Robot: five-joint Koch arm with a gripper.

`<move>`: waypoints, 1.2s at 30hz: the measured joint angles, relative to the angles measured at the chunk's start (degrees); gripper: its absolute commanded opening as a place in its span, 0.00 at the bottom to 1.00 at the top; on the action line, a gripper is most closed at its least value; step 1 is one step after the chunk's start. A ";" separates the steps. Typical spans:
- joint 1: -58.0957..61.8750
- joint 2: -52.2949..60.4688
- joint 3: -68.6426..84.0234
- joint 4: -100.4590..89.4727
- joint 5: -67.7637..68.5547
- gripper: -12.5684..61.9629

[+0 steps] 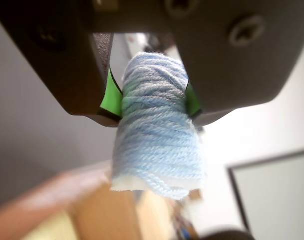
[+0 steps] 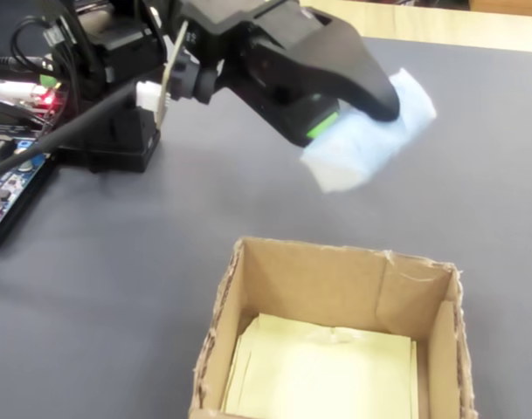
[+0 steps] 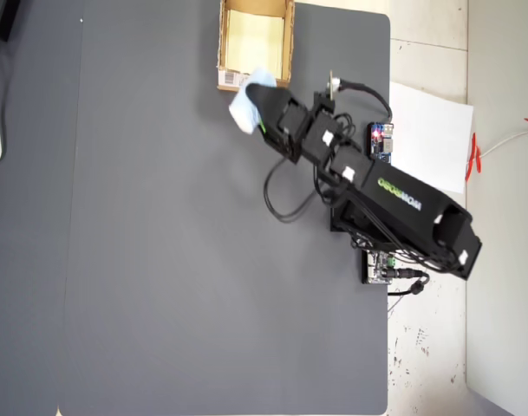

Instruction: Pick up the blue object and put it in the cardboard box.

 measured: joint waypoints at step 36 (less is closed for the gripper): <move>10.02 -15.73 -11.95 7.21 -6.42 0.58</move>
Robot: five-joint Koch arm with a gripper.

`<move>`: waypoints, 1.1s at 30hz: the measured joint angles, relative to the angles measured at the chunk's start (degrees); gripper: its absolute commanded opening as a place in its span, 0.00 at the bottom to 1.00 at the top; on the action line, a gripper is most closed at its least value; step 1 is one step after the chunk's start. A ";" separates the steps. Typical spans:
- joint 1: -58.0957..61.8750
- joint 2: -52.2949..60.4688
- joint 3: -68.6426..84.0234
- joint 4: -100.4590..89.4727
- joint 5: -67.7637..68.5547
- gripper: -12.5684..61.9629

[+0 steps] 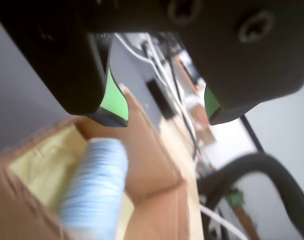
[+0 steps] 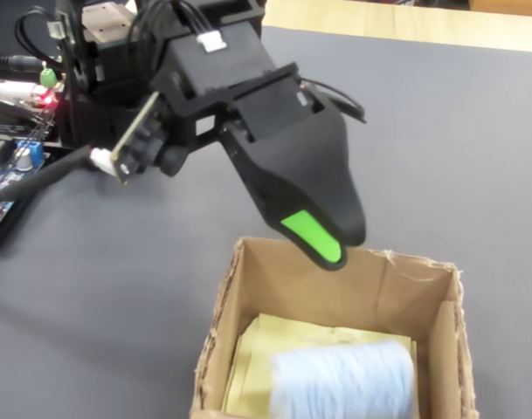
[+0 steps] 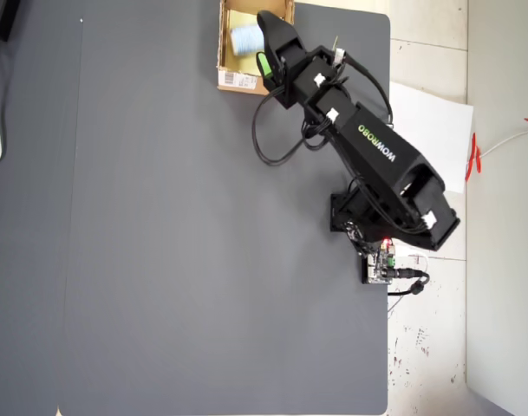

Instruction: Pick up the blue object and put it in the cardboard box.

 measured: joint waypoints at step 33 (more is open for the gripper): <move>-36.65 27.25 40.96 -13.45 13.80 0.62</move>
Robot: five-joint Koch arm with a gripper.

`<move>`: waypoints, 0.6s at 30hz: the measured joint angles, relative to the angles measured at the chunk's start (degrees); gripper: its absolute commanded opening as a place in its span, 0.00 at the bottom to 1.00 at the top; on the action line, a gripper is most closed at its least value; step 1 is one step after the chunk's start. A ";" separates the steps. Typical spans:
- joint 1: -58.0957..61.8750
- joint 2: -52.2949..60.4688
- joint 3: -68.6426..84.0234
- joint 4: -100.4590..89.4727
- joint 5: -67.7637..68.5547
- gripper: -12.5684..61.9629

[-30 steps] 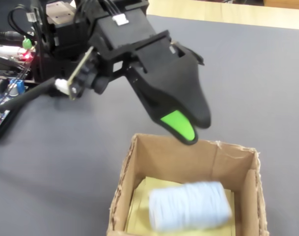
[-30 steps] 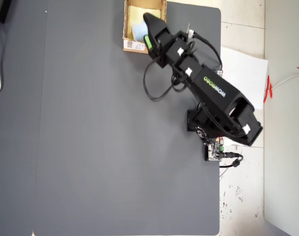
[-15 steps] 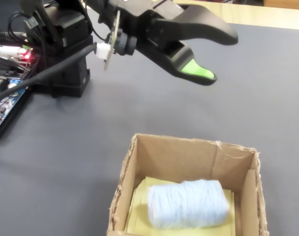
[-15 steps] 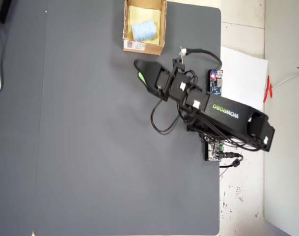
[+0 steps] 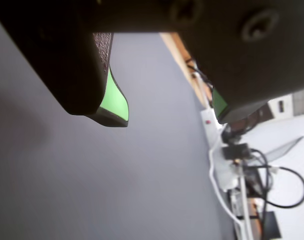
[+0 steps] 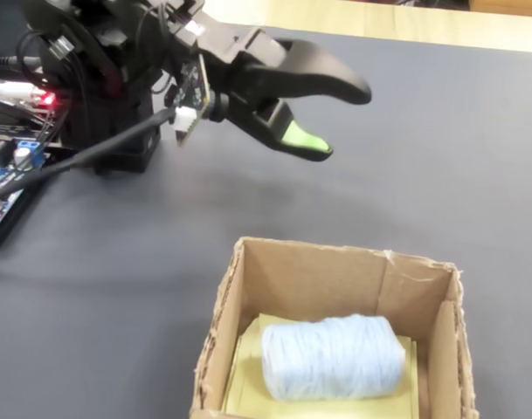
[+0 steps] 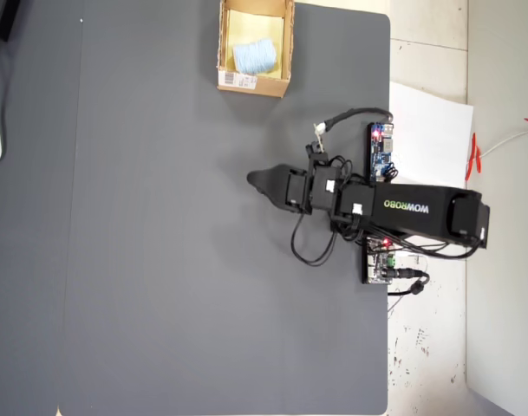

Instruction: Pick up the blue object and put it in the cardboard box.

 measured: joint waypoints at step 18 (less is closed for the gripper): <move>-2.64 0.00 4.31 10.37 2.99 0.62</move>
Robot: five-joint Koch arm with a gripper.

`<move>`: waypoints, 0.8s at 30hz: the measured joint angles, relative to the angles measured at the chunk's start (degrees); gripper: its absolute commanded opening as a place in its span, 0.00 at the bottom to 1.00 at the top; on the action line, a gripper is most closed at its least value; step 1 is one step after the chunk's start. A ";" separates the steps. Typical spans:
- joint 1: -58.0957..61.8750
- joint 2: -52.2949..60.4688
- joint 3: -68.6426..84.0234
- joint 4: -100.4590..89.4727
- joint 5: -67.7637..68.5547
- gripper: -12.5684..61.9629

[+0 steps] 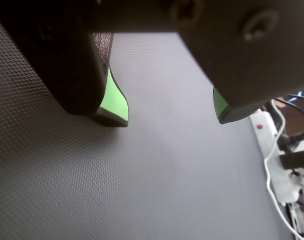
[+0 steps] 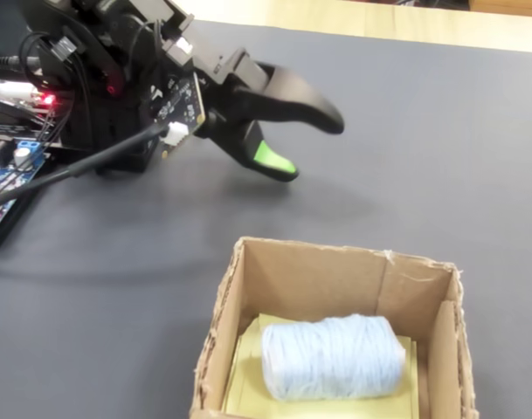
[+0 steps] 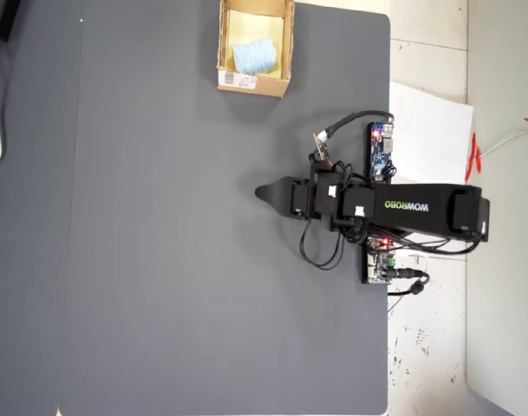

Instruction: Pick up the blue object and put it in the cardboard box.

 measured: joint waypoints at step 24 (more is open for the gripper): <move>-1.23 0.00 0.00 0.26 0.00 0.62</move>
